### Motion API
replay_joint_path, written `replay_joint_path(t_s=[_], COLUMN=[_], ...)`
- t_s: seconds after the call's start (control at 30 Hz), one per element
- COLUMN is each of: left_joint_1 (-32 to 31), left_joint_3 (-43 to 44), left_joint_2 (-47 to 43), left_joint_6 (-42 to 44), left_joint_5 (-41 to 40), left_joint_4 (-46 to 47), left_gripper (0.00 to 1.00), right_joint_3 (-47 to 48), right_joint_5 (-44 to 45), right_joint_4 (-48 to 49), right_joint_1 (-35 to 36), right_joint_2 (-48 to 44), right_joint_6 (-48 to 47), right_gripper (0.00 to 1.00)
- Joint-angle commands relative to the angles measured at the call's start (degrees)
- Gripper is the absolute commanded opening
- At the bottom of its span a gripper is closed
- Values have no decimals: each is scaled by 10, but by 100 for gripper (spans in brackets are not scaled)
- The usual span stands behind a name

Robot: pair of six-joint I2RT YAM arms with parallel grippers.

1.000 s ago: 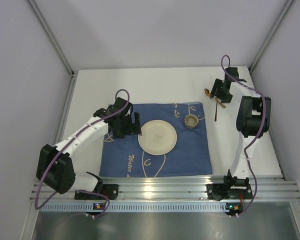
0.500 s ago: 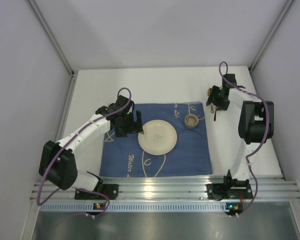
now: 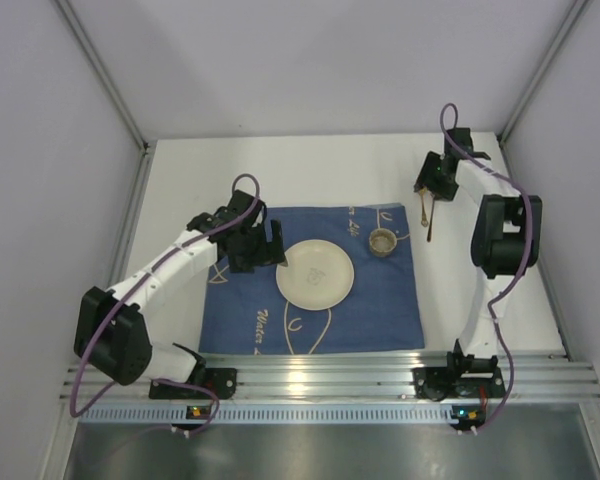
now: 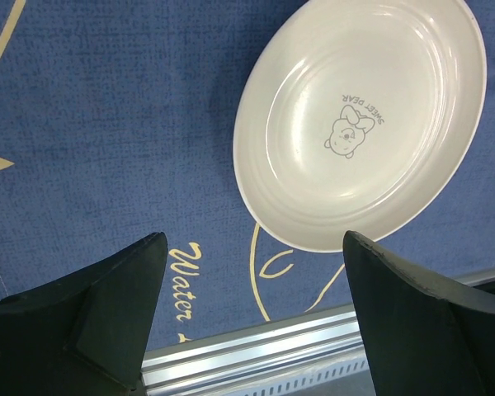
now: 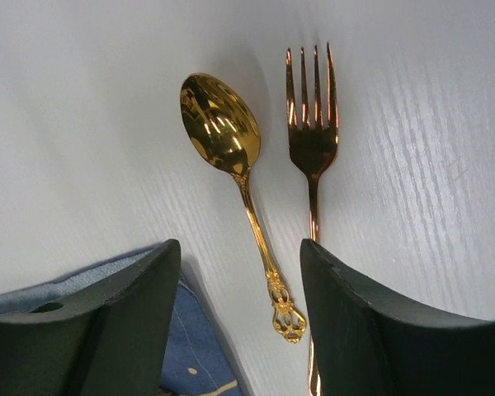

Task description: Set the dinner table for one person

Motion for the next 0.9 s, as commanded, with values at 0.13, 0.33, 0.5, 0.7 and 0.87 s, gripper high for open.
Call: replay_joint_path(t_s=[0.13,0.33,0.5,0.7,0.87], left_joint_1=[0,1,1,1,1], left_joint_3=[-2,-2,-1,1,2], left_joint_2=[-27,-25,-27,-25,-22], left_joint_6=[-4,-1,0,3,3], left_joint_5=[-5,-5,-7,-6,-5], left_joint_4=[8,7,2,0,1], left_gripper=[92,92,92,92,92], right_joint_3=[35,14,0,14,44], right_joint_5=[8,20,53,65,78], right_joint_4=[-17,-17,-17,-18,-37], right_joint_1=[31,37,37,35,40], right_joint_2=[37,55,46,34,60], right_joint_6=[5,7,2,-3,-6], right_gripper=[56,43,40,39,36])
